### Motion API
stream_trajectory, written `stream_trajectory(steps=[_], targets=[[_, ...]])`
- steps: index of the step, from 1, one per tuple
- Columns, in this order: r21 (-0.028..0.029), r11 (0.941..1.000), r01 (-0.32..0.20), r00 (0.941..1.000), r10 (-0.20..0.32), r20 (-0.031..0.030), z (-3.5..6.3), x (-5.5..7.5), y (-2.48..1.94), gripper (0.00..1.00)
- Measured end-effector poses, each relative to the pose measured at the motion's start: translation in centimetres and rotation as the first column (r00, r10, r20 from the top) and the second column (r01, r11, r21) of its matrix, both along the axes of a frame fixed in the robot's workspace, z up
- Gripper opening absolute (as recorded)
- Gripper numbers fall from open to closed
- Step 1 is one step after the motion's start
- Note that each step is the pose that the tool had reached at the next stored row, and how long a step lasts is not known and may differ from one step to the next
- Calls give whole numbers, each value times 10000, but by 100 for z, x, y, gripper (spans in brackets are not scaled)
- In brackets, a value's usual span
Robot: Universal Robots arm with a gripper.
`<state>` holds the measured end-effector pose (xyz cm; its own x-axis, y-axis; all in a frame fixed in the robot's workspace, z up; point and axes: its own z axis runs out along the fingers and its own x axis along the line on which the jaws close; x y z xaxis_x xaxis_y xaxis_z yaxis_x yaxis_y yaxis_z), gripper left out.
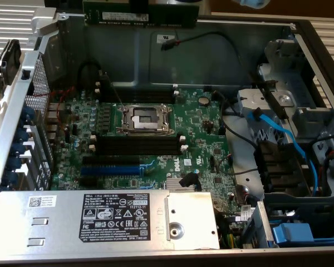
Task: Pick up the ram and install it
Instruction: 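Insert the ram into the slot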
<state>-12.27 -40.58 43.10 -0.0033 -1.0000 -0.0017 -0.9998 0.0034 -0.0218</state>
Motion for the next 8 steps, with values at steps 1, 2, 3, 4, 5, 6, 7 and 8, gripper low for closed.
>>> stream_trajectory(steps=[1,2,3,4,5,6,7,8], targets=[[-1,10000,-6,10000,6,-1,0,0,0,12],[-1,10000,-6,10000,6,-1,0,0,0,12],[-1,10000,-6,10000,6,-2,0,0,0,12],[-1,10000,-6,10000,6,-2,0,0,0,12],[-1,10000,-6,10000,6,-2,-2,0,0,12],[2,10000,-6,10000,6,0,-7,5,1,12],[1,10000,-6,10000,6,0,-20,10,3,12],[2,10000,-6,10000,6,0,-38,12,5,12]])
